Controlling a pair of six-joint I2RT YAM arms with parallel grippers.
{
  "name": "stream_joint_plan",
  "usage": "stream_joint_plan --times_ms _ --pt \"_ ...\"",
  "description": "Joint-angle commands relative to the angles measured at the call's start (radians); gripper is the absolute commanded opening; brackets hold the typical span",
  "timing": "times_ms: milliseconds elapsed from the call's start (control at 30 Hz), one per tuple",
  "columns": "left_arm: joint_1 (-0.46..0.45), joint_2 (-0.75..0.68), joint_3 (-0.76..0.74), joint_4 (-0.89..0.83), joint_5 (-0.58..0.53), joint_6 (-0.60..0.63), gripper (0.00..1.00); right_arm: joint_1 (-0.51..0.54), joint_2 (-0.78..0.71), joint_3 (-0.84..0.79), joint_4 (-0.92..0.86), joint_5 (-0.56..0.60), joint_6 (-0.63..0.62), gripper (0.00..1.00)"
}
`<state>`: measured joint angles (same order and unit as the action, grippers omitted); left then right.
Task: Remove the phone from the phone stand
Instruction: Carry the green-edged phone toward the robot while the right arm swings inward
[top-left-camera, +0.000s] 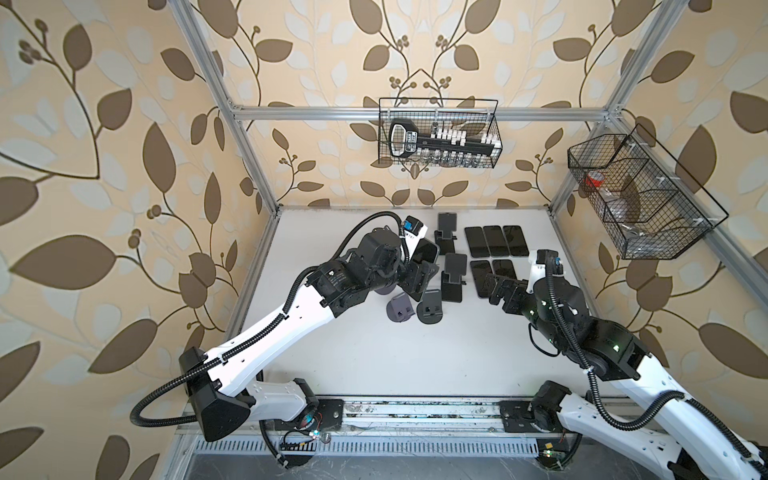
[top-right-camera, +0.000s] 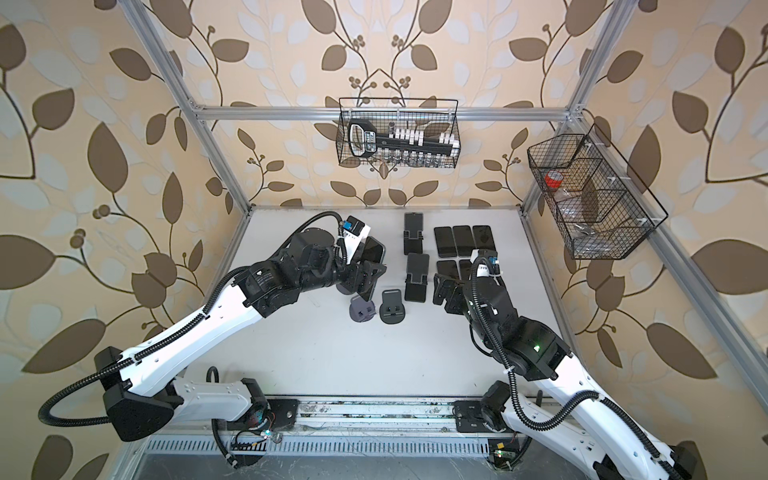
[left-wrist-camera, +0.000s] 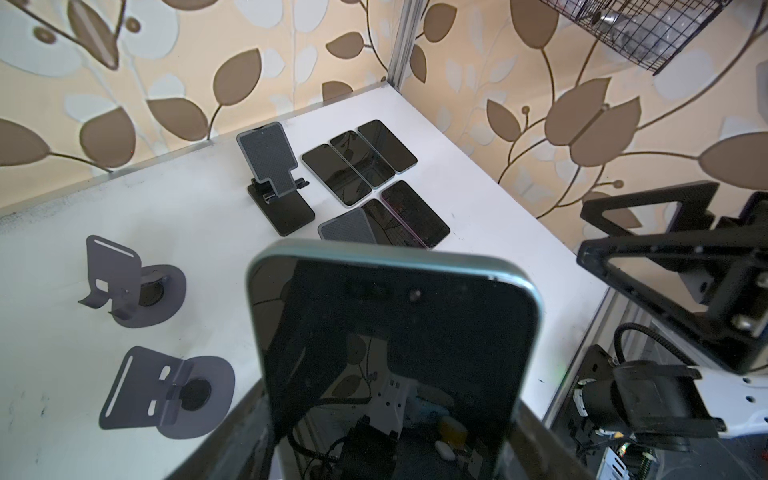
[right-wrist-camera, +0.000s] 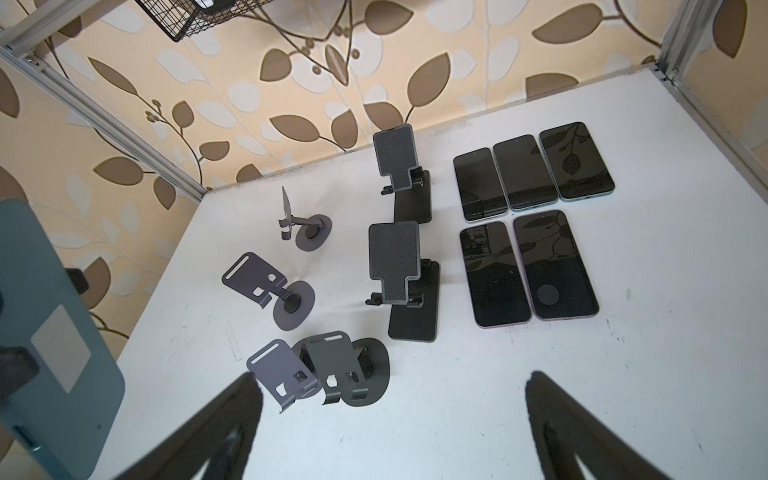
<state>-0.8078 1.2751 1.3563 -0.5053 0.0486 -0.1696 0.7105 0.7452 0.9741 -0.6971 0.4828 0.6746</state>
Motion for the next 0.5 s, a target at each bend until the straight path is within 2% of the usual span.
stream_joint_plan --times_ms 0,233,467 --pt "-0.011 -0.053 0.07 -0.004 -0.028 -0.042 0.0 -0.004 -0.001 0.012 -0.022 0.006 0.026 0.99" --pt "-0.025 -0.085 0.064 -0.075 -0.021 -0.089 0.0 -0.004 0.021 0.011 -0.04 0.051 0.034 0.99" --pt "-0.025 -0.192 -0.02 -0.171 -0.129 -0.089 0.0 -0.003 0.034 0.003 -0.004 0.009 0.023 1.0"
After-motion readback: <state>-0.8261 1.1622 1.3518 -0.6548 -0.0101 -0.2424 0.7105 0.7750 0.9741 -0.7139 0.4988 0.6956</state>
